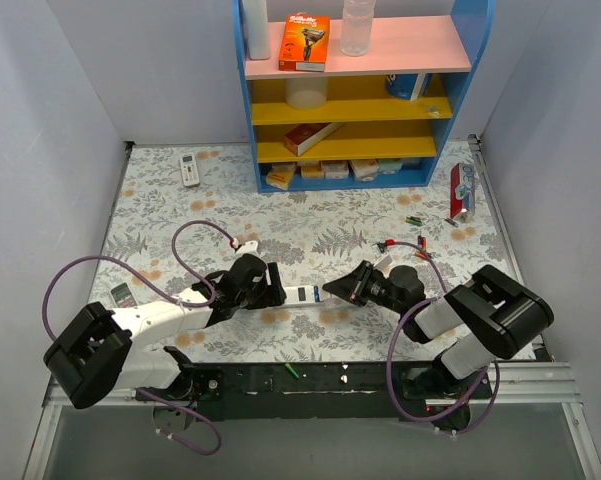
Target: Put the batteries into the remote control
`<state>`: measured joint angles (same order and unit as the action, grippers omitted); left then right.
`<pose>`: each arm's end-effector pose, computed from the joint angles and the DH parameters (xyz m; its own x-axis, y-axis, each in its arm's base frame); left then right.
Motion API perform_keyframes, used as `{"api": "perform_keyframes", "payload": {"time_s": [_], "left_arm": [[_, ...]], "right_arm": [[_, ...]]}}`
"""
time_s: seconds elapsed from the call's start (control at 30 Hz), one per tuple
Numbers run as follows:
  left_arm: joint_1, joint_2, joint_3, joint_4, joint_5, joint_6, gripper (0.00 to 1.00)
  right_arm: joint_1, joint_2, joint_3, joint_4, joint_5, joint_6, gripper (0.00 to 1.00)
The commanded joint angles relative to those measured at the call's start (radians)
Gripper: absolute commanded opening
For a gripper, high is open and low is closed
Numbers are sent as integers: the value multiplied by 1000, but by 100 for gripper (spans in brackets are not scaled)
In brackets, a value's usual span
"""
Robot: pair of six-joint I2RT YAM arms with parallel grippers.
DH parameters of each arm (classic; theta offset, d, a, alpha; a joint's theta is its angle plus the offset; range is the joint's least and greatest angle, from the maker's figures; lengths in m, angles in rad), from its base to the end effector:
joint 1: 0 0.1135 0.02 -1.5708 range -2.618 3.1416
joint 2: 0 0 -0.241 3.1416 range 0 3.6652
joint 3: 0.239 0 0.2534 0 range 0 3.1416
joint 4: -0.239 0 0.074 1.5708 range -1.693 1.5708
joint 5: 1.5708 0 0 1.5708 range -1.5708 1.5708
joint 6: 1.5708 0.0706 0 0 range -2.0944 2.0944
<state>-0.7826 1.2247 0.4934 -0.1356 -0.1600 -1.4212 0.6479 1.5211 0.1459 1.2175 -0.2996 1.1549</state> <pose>0.1884 -0.1715 0.1109 -0.6966 -0.6840 -0.2166 -0.4417 0.6467 -0.6219 0.1903 0.1702 0.1021 -0.7907 0.4977 -0.3566 -0.2123 0.3234 0.9221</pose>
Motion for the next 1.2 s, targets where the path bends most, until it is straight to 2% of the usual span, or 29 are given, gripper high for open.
{"api": "perform_keyframes", "payload": {"time_s": [0.0, 0.17, 0.5, 1.17], "left_arm": [[0, 15, 36, -9, 19, -4, 65], [0, 33, 37, -10, 25, -10, 63], [0, 41, 30, -10, 45, -19, 54], [0, 35, 19, -9, 56, -24, 51]], "right_arm": [[13, 50, 15, 99, 24, 19, 1], [21, 111, 21, 152, 20, 31, 1], [25, 140, 38, 166, 27, 26, 1], [27, 189, 67, 232, 19, 28, 1]]}}
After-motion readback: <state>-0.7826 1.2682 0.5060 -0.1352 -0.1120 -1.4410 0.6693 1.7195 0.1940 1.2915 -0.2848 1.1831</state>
